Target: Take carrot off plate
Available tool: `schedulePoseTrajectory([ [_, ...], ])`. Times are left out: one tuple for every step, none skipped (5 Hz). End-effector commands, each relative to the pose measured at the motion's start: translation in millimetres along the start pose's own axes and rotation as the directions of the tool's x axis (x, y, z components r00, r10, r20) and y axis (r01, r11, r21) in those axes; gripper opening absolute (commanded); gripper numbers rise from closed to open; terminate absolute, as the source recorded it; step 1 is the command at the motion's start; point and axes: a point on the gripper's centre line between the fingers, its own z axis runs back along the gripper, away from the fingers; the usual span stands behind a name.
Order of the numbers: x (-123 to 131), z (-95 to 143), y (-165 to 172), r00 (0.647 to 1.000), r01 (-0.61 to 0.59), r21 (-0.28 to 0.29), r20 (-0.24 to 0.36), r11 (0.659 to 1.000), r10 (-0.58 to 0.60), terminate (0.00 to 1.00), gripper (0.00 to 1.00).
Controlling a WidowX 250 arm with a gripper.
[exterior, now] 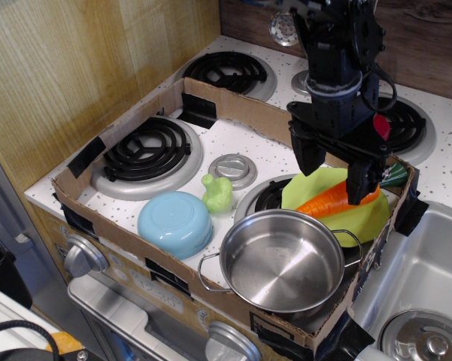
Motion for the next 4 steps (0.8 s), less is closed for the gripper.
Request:
schedulePoseTrajectory([
  [10.2, -9.6, 1.1, 0.998, 0.016, -0.011, 0.066, 1.000, -0.015, 0.00, 1.00],
  [8.7, -13.5, 0.6, 0.998, 0.006, -0.016, 0.069, 1.000, -0.005, 0.00, 1.00],
  [7.7, -19.2, -2.3, 0.996, -0.020, -0.017, 0.085, 1.000, 0.022, 0.00, 1.00],
  [8.5, -17.0, -5.3, 0.996, -0.062, -0.013, 0.064, 0.998, 0.063, 0.00, 0.00],
])
